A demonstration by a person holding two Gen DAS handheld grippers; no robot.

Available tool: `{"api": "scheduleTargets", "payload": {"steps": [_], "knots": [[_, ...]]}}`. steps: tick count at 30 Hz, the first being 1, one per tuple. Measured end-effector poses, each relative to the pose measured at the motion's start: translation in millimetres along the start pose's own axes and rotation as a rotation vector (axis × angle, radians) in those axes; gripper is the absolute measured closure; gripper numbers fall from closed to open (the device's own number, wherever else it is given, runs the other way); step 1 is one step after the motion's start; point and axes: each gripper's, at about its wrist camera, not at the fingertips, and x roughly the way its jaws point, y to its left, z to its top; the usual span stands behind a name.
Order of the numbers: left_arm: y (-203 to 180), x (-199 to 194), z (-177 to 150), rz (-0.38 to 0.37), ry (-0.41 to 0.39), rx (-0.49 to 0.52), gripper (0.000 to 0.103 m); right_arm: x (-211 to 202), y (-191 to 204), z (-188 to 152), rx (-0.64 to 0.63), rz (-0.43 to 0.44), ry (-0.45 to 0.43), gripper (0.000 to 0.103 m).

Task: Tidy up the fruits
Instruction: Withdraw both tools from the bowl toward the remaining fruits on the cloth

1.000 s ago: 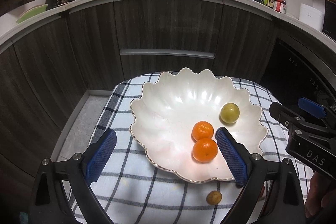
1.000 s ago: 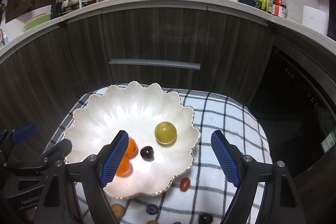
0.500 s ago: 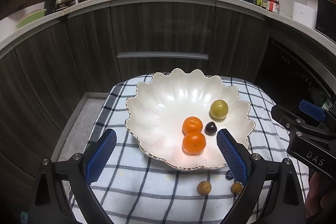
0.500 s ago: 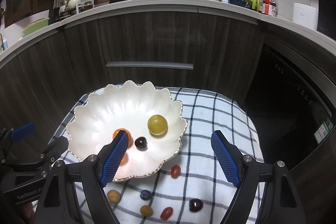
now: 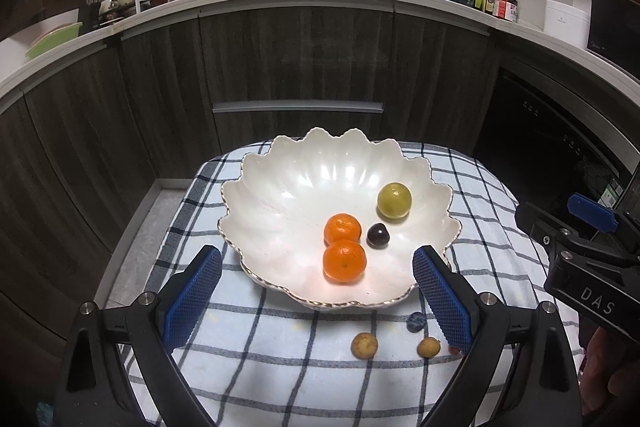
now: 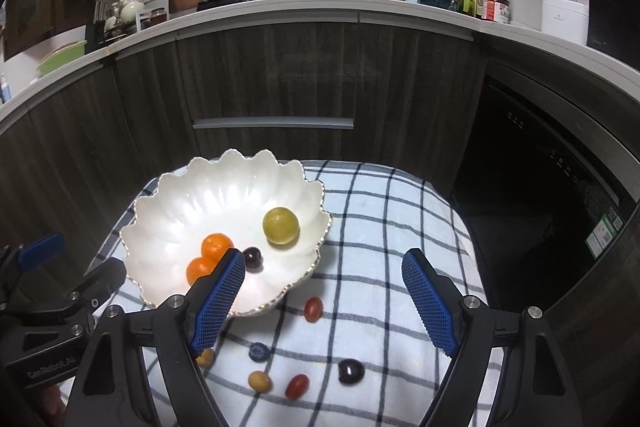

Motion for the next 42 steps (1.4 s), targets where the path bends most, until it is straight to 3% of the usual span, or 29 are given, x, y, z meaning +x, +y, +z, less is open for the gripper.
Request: {"api": "scheduleTargets", "payload": {"steps": [21, 36, 42], "knots": [[-25.2, -2.8, -46.2, -0.036, -0.004, 0.028, 0.006, -14.9, -22.9, -43.9, -0.004, -0.034, -0.008, 0.021], [-41.9, 6.0, -79.5, -0.07, 0.018, 0.057, 0.006, -9.1, -27.0, -79.5, -0.038, -0.018, 0.027, 0.021], [-52.8, 13.4, -87.8, -0.073, 0.025, 0.089, 0.011, -0.3, -33.3, -90.6, -0.059, -0.007, 0.05, 0.022]]}}
